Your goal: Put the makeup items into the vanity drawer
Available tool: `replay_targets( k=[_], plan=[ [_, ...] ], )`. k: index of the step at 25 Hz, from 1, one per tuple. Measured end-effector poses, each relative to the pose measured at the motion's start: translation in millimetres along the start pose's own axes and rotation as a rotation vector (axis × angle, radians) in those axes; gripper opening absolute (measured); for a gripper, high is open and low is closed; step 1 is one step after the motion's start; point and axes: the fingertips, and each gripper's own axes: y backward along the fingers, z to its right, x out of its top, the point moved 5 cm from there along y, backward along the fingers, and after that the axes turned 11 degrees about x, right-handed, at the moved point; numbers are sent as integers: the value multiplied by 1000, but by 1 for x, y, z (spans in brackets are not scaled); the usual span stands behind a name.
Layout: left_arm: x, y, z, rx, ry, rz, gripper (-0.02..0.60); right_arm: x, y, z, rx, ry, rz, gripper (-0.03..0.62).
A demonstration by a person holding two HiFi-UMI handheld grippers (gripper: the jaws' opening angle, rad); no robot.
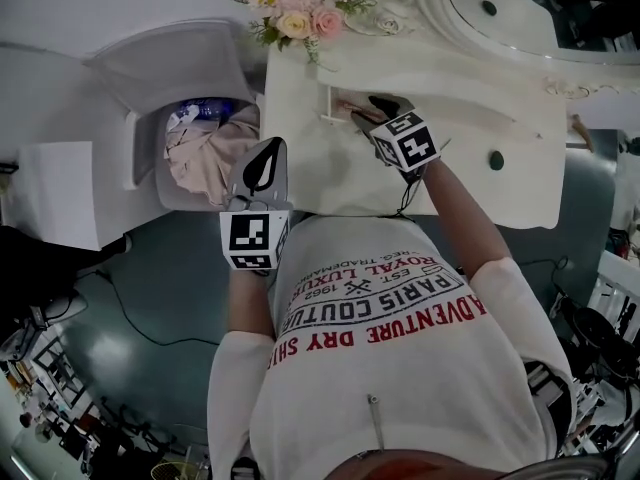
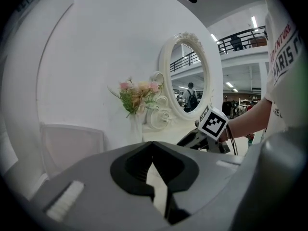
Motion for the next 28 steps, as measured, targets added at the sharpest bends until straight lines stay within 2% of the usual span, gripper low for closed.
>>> replay_targets(
  k=[5, 9, 12, 15, 22, 28],
  plan=[
    [6, -14, 32, -4, -5, -10, 11, -21, 42, 15, -15, -10, 84, 181],
    [16, -32, 74, -23, -7, 6, 11, -65, 80, 40, -50, -25, 46, 181],
    [15, -47, 110, -36, -2, 11, 11, -102, 105, 64, -106, -50, 25, 181],
    [11, -63, 147, -80, -10, 1, 11, -143, 136, 90, -188, -109, 15, 181],
    [22, -91, 231, -222, -89, -26, 11, -247, 221, 137, -446, -318, -51, 181],
    [26, -98, 268, -278, -136, -51, 11, -282, 227, 148, -448, -420, -46, 179]
  ],
)
